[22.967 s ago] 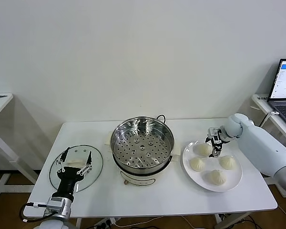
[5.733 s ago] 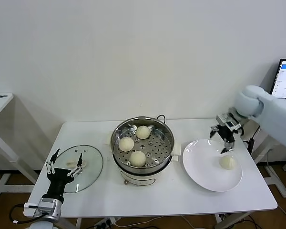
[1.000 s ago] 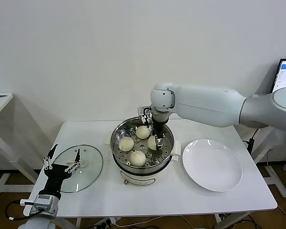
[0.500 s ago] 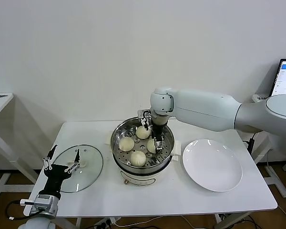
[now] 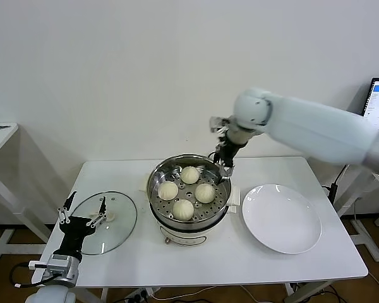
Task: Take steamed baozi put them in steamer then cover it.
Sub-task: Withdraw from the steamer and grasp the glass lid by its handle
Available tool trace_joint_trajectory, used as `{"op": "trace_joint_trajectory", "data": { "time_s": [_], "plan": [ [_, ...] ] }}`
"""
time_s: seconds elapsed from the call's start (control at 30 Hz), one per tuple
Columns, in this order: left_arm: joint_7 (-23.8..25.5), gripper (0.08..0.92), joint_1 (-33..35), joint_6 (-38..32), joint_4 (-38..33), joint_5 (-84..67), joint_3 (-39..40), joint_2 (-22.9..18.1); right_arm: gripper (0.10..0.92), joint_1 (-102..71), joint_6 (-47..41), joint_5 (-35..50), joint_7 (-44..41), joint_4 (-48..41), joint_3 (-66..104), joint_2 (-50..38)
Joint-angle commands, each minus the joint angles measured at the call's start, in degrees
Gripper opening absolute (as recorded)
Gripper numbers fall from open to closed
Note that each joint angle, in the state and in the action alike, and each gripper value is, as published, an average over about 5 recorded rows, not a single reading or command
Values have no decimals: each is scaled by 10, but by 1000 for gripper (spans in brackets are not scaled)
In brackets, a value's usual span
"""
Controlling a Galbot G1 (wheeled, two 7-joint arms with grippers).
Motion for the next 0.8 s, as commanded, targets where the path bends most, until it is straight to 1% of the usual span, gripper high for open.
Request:
{"op": "trace_joint_trajectory", "data": {
  "time_s": [0.03,0.2,0.27,0.33,0.43,0.53,0.67,0.8],
  "plan": [
    [0,823,-11,13,3,-11,0,-7,823,-203,57,75,165,139,349,-232],
    [-5,823,-21,12,6,-10,5,-9,823,-467,140,162,360,221,584,-305],
    [-7,823,-22,4,10,-10,7,-10,823,-584,178,181,437,252,680,-310],
    [-7,823,-21,-4,12,-9,9,-10,823,-711,221,186,501,276,785,-291],
    [-4,823,-19,-19,13,-6,12,-8,823,-875,264,175,557,304,937,-228],
    [-2,823,-17,-33,13,-2,13,-7,823,-980,291,160,592,330,1024,-152],
    [-2,823,-20,-47,14,0,12,-6,823,-1074,347,113,623,358,1073,-35],
    [-5,823,-25,-63,25,3,12,-7,823,-1139,406,61,645,379,1079,71]
  ]
}}
